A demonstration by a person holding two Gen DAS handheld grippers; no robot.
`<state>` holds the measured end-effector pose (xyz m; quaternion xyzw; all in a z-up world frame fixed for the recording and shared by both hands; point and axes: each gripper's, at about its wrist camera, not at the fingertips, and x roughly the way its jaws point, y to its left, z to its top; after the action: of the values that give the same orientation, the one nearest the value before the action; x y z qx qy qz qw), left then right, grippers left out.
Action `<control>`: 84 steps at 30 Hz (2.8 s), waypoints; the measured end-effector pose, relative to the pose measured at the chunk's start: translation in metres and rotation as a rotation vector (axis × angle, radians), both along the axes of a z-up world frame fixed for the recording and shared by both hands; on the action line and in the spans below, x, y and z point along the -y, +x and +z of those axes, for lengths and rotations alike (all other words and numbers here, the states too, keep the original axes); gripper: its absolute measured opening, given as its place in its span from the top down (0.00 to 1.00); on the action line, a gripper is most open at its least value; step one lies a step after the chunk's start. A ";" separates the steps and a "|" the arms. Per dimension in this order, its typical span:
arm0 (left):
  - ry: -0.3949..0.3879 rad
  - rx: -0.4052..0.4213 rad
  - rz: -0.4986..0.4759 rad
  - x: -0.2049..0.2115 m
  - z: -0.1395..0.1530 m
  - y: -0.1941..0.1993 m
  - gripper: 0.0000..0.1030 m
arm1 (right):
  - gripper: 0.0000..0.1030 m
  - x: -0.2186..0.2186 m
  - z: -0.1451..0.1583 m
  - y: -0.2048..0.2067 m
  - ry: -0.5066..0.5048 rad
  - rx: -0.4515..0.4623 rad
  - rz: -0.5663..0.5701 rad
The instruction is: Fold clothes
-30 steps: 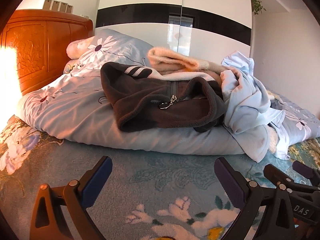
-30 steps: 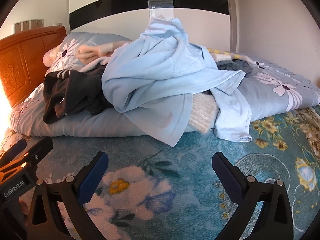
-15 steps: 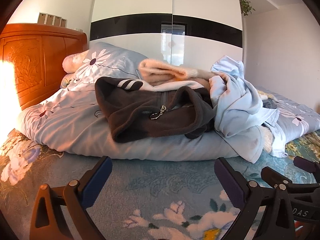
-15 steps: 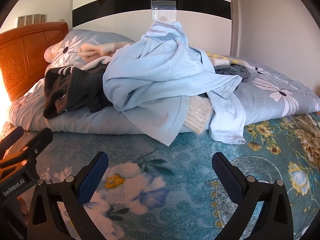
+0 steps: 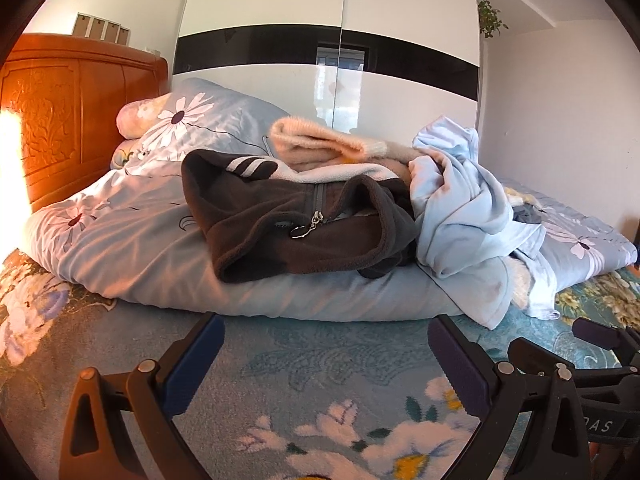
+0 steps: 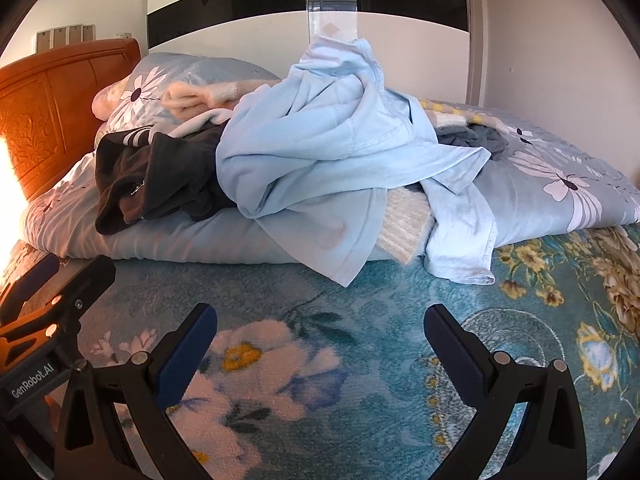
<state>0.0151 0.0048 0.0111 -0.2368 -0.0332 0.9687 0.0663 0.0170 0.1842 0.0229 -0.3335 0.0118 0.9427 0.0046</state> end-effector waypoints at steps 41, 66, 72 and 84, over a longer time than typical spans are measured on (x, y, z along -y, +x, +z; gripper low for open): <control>-0.100 -0.022 0.086 0.017 0.009 -0.001 0.00 | 0.98 -0.091 0.088 -0.021 -0.511 -0.087 -0.028; -0.079 -0.094 -0.092 -0.019 0.111 0.170 0.00 | 0.98 -0.087 0.338 0.276 -0.323 -0.462 0.312; -0.022 -0.010 -0.030 0.047 0.097 0.218 0.00 | 0.98 0.013 0.244 0.203 -0.351 -0.124 0.514; -0.032 0.187 -0.024 0.072 0.036 0.250 0.00 | 0.67 0.083 0.102 0.177 -0.412 0.235 0.593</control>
<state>0.2651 -0.0669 0.0468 -0.3275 -0.0210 0.9420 0.0706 0.1943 0.1011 0.1249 -0.4222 0.1036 0.8361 -0.3345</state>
